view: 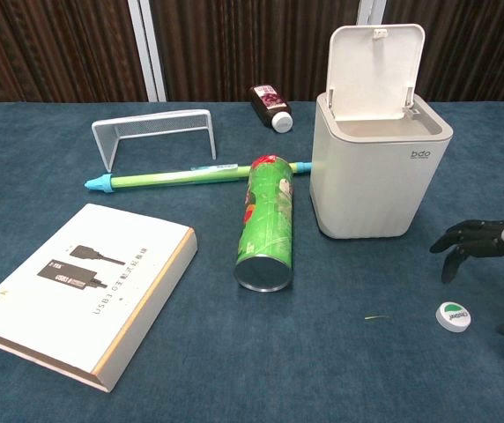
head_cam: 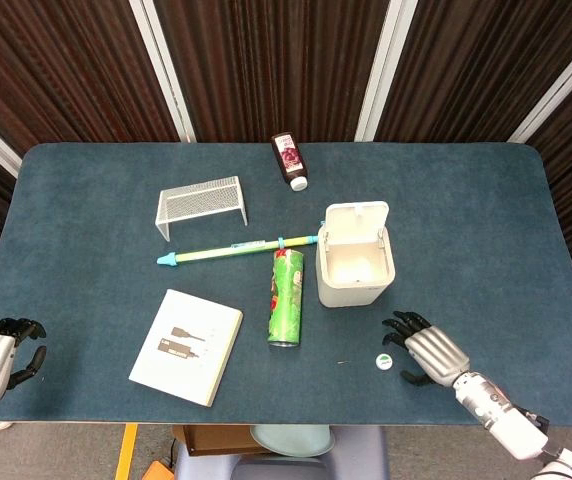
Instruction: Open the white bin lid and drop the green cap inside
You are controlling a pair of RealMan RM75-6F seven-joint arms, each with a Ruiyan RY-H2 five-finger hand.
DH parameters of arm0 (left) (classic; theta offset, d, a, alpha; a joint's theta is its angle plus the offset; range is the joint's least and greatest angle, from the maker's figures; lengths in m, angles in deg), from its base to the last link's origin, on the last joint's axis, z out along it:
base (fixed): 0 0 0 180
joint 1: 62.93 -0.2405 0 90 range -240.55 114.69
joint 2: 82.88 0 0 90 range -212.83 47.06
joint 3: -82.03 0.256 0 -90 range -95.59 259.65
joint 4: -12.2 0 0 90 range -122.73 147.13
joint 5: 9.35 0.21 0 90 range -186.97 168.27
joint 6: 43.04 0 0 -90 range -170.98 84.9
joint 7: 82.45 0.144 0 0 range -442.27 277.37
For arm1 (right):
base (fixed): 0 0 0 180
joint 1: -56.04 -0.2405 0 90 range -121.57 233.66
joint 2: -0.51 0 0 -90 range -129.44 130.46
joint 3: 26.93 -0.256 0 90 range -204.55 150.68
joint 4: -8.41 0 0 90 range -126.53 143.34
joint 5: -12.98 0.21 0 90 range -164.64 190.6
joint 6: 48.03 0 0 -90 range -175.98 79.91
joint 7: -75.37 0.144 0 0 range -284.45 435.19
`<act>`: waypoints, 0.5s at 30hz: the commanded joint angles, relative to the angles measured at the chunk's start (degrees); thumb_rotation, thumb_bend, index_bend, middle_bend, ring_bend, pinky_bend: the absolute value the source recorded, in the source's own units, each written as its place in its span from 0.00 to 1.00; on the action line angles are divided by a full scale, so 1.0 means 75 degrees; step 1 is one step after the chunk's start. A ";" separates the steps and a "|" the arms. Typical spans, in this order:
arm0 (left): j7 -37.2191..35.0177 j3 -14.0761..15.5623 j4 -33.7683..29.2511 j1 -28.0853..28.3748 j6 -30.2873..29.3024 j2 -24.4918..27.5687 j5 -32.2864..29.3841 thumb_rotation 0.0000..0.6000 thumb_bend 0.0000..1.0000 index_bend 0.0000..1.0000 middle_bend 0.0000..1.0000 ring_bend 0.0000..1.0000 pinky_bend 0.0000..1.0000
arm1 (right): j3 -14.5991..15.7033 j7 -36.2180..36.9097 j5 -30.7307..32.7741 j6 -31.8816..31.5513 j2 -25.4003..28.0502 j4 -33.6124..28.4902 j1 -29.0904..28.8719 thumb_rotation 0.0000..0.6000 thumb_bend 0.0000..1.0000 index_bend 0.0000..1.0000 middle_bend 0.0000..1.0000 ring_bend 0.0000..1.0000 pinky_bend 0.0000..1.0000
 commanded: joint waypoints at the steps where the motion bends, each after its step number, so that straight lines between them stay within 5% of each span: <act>1: -0.0009 -0.0002 0.0004 -0.0002 -0.0001 0.0003 -0.0007 1.00 0.38 0.51 0.51 0.44 0.61 | 0.0049 0.0042 -0.0035 0.0119 -0.0096 0.0080 -0.0070 1.00 0.38 0.44 0.22 0.06 0.20; 15: -0.0038 -0.0020 0.0043 0.0003 0.0038 -0.0005 -0.0073 1.00 0.38 0.51 0.51 0.44 0.61 | -0.0007 -0.0027 0.0047 0.0205 -0.0247 0.0156 -0.0177 1.00 0.38 0.44 0.22 0.06 0.20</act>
